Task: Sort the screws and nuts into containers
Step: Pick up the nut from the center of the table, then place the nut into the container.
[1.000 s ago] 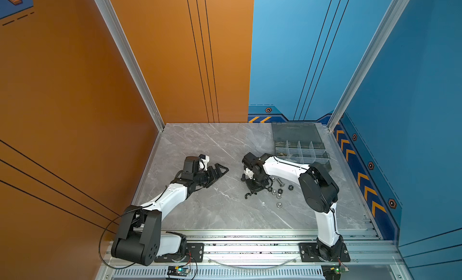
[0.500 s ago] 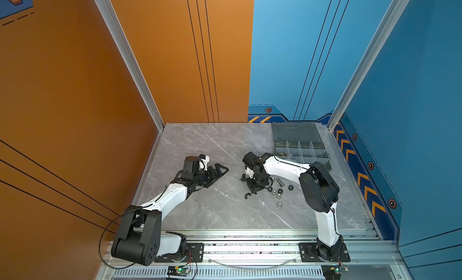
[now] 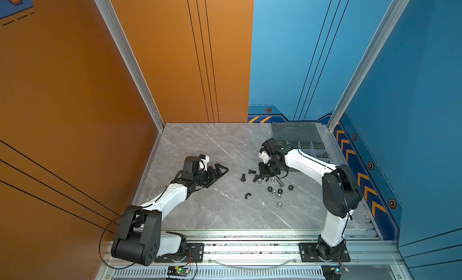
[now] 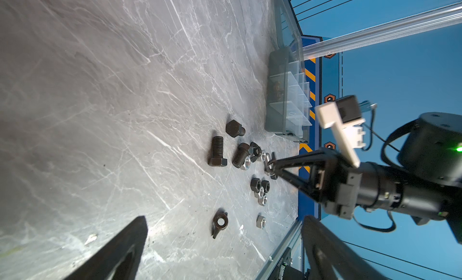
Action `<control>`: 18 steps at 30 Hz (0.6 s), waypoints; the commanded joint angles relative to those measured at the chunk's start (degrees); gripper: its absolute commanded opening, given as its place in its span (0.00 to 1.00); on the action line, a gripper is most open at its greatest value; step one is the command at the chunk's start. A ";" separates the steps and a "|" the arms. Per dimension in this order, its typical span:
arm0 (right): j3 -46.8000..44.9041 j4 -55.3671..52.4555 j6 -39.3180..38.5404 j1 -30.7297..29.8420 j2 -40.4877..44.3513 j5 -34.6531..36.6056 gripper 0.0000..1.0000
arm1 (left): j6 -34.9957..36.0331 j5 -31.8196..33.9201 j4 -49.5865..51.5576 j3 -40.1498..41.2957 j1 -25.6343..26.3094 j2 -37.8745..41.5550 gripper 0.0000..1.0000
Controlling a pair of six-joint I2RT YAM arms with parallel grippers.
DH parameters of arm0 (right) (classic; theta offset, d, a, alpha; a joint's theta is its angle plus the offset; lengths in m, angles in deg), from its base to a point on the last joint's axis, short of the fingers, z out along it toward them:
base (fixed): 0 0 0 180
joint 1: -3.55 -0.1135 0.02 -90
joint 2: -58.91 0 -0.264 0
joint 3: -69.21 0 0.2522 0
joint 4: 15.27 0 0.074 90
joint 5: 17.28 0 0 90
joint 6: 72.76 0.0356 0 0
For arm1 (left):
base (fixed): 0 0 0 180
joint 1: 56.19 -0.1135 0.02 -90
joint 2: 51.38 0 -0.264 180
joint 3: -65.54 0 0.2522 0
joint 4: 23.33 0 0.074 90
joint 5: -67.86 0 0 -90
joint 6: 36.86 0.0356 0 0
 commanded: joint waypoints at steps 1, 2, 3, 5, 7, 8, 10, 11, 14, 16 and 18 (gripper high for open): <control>2.12 -0.24 -0.69 4.62 2.46 -0.29 0.00 | -0.23 -1.26 -0.43 0.01 -0.58 0.80 0.98; 2.92 -0.79 -0.78 6.31 2.65 0.81 0.00 | -0.26 -1.29 -0.50 -0.04 -0.57 0.78 0.98; 3.82 -1.24 -0.88 7.90 2.69 1.49 0.00 | -0.25 -1.31 -0.50 -0.03 -0.53 0.79 0.98; 6.28 -2.16 -0.94 11.85 2.21 3.94 0.00 | -0.27 -1.36 -0.49 -0.21 -0.57 0.72 0.98; 8.77 -2.73 -1.05 15.03 1.28 5.09 0.00 | -0.20 -1.43 -0.50 -0.35 -0.57 0.67 0.98; 10.16 -2.88 -0.83 16.53 0.61 6.32 0.00 | -0.26 -1.39 -0.46 -0.35 -0.60 0.63 0.98; 12.65 -3.33 -0.84 18.80 -0.93 9.08 0.00 | -0.30 -1.32 -0.59 -0.32 -0.50 0.70 0.98; 14.07 -3.63 -0.90 19.84 -1.86 9.77 0.00 | -0.34 -1.19 -0.58 -0.34 -0.51 0.76 0.98; 17.48 -4.52 -0.70 21.89 -4.82 10.68 0.00 | -0.48 -1.17 -0.77 -0.22 -0.42 0.85 0.98; 18.79 -4.66 -0.51 22.40 -6.39 11.93 0.00 | -0.52 -1.19 -0.77 -0.22 -0.43 0.86 0.98; 19.73 -4.81 -0.50 22.55 -7.73 14.01 0.00 | -0.53 -1.24 -0.77 -0.22 -0.39 0.73 0.98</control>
